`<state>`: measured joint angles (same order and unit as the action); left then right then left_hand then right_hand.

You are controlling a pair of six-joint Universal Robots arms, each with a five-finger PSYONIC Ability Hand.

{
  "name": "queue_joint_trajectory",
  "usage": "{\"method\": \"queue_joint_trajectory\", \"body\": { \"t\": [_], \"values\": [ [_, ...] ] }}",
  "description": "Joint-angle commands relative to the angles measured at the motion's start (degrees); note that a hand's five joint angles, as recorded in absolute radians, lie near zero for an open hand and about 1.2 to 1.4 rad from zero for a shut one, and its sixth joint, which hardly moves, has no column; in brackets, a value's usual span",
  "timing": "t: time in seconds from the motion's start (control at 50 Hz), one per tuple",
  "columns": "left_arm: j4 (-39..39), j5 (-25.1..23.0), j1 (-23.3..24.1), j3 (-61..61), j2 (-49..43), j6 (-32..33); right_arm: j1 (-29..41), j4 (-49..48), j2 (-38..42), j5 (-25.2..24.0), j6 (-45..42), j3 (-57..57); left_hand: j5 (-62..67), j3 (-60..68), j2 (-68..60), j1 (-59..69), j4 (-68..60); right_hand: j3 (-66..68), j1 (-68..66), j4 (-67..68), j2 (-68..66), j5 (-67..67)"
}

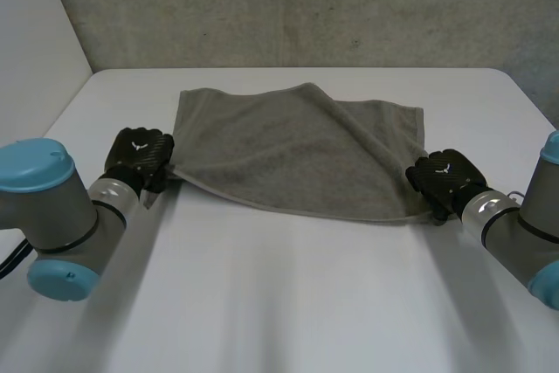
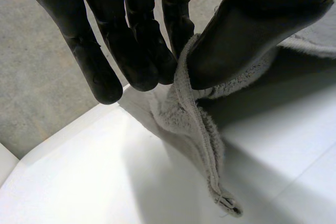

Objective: Fold the towel.

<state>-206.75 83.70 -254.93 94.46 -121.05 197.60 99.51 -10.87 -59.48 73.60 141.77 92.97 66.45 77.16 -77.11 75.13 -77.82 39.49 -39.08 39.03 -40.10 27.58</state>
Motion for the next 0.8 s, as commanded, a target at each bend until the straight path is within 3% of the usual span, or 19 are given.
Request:
{"method": "queue_joint_trajectory", "body": {
  "t": [0.02, 0.36, 0.48, 0.52, 0.54, 0.56, 0.68, 0.8],
  "values": [
    [-1.55, 0.06, -1.01, -0.59, -0.50, -0.11, -0.19, -0.03, 0.77, -0.03, -0.26, -0.16, 3.55, 2.84, -2.89, 4.87, -2.18, -1.82, 1.41, -1.36, 2.42, 0.10],
    [-1.55, 0.15, -1.62, -1.12, -1.20, -0.11, -0.46, 0.15, 1.82, -0.03, -0.62, -0.07, 3.55, 2.84, -2.89, 4.87, -2.18, 1.88, -2.29, 2.34, -1.27, 3.79],
    [-1.73, 0.15, -1.62, -1.64, -1.82, -0.20, -0.54, 0.23, 2.44, -0.12, -0.71, -0.42, 3.55, 2.84, -2.89, 4.87, -2.18, 11.80, -12.21, 12.27, -11.20, 13.72],
    [-1.73, 0.15, -1.62, -1.73, -2.00, -0.20, -0.81, 0.41, 2.53, -0.21, -0.62, -0.51, 3.55, 2.84, -2.89, 4.87, -2.18, 28.01, -28.42, 28.47, -27.41, 29.93],
    [-1.73, 0.15, -1.71, -1.82, -2.17, -0.20, -0.81, 0.41, 2.53, -0.21, -0.62, -0.51, 3.55, 2.84, -2.89, 4.87, -2.18, 28.12, -28.53, 28.58, -27.51, 30.03],
    [-1.82, 0.15, -1.71, -1.91, -2.26, -0.20, -1.16, 0.58, 2.44, -0.38, -0.44, -0.86, 3.55, 2.84, -2.89, 4.87, -2.18, 40.38, -40.80, 40.85, -39.78, 42.30],
    [-1.99, 0.15, -1.80, -2.26, -2.87, -0.29, -3.09, 1.29, -0.36, -0.47, 2.88, -1.65, 3.55, 2.84, -2.89, 4.87, -2.18, 40.51, -40.92, 40.97, -39.90, 42.42],
    [-3.31, 0.15, -1.80, -2.61, -4.02, -0.20, -5.47, 1.03, -3.10, -0.73, 10.19, -1.91, -16.78, -17.49, 17.44, -15.46, 18.15, 40.51, -40.92, 40.97, -39.90, 42.42]
  ]
}}
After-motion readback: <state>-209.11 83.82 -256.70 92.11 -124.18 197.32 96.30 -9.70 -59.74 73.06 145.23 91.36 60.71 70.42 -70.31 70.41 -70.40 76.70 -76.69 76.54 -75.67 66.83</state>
